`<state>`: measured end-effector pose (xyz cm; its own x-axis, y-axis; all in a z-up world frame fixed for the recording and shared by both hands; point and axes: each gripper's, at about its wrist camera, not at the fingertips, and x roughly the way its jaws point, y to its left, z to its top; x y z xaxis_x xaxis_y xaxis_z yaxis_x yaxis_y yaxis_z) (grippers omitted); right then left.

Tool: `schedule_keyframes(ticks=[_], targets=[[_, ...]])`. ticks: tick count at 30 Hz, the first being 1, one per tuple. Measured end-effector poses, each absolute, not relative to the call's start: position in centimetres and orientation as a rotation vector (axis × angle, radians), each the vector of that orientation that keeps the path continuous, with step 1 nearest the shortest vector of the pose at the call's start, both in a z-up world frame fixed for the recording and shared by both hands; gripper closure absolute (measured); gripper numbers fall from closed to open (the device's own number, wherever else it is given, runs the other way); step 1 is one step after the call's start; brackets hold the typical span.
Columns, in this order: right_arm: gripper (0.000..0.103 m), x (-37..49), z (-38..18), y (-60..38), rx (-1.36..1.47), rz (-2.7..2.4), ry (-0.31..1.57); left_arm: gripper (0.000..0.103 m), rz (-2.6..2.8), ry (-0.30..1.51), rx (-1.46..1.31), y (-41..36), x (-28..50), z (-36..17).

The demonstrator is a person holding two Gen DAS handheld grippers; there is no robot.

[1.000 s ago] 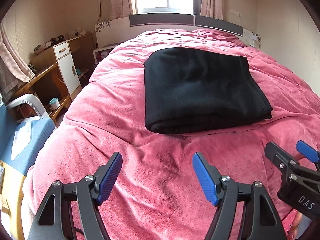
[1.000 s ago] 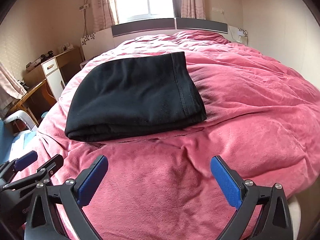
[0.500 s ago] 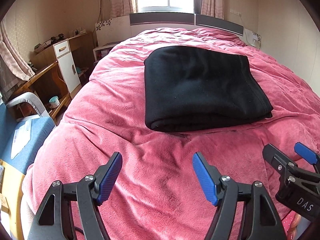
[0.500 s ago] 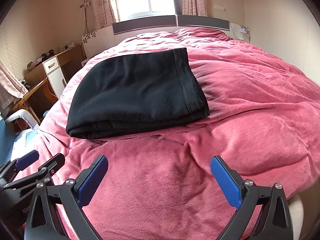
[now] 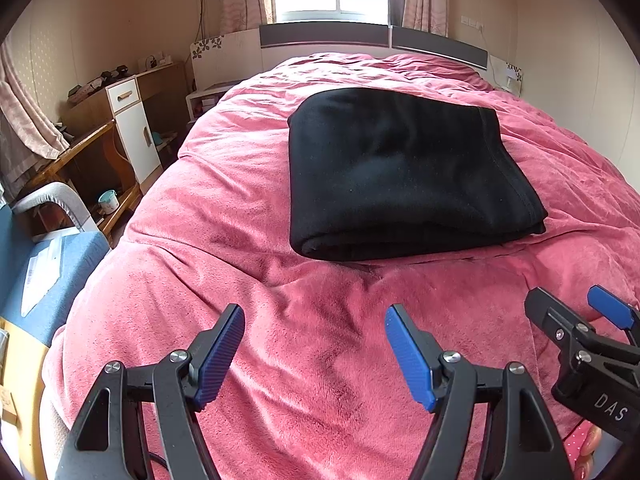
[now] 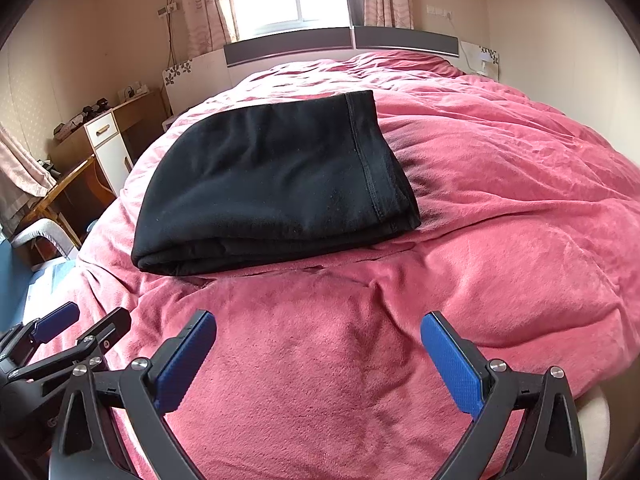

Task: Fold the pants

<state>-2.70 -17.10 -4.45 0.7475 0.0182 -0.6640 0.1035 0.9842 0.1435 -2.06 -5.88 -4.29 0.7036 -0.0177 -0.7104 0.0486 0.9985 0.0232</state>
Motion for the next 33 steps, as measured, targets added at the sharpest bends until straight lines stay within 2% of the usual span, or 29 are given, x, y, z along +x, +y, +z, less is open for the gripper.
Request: schedule_keyframes(ticks=[33], targets=[[0.000,-2.39,-5.10,-17.31,0.184,-0.057,0.746,0.029,-0.035,0.811,0.035,-5.79,-1.83,-4.88]])
